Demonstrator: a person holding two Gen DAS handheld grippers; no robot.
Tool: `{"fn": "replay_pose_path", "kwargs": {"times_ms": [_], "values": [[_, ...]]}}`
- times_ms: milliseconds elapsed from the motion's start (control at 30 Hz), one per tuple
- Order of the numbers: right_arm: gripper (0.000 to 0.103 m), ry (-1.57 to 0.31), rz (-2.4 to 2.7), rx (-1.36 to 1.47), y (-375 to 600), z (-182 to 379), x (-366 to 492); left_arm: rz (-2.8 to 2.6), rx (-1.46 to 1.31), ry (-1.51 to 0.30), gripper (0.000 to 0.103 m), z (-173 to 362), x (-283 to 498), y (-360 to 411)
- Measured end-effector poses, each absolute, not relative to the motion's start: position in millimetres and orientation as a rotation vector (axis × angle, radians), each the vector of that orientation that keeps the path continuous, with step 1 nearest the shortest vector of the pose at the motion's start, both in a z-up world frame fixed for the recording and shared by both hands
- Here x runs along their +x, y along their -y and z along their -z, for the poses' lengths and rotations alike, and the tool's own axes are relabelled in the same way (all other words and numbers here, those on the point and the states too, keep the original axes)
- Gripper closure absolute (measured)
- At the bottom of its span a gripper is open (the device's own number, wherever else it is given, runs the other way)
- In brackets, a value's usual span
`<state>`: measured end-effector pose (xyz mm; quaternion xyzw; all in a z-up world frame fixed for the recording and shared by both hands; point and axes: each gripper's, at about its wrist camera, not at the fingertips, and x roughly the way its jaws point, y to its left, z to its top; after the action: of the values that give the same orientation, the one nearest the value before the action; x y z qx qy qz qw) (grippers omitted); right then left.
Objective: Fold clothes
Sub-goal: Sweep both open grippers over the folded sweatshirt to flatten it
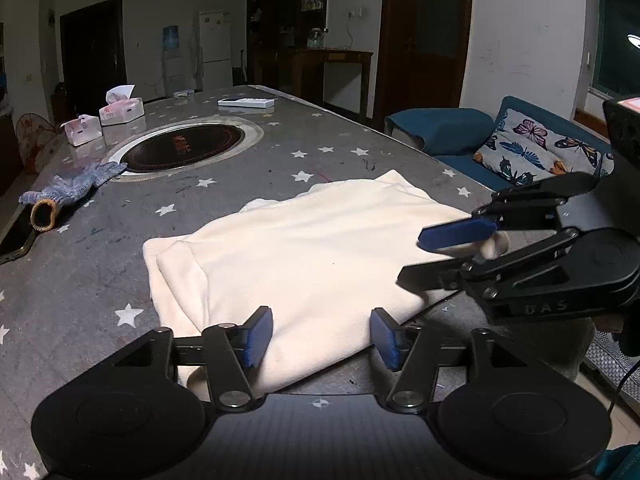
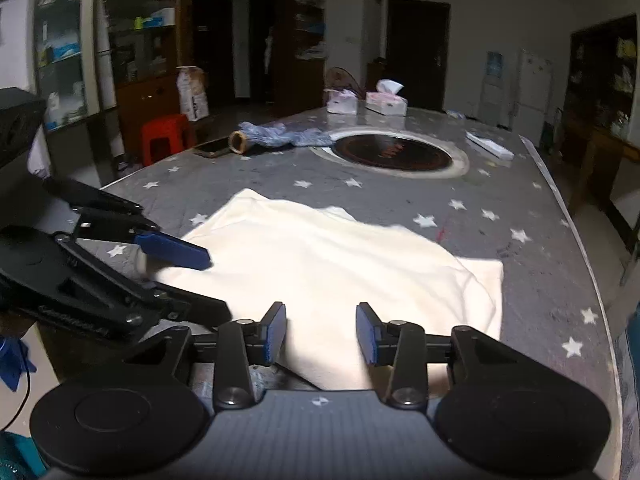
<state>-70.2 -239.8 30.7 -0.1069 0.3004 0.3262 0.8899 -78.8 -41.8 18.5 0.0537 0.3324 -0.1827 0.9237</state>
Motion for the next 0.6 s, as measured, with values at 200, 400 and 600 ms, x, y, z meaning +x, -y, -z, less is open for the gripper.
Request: {"fn": "replay_pose_path", "kwargs": {"times_ms": [200, 400, 600], "values": [[0.059, -0.624, -0.668, -0.198, 245, -32, -68, 0.358, 0.124, -0.677, 0.030, -23, -81, 46], [0.050, -0.628, -0.633, -0.156, 252, -32, -58, 0.325, 0.124, -0.665, 0.019, -30, -83, 44], [0.048, -0.665, -0.625, -0.101, 256, -22, -50, 0.285, 0.128, -0.668, 0.007, -32, -84, 40]]}}
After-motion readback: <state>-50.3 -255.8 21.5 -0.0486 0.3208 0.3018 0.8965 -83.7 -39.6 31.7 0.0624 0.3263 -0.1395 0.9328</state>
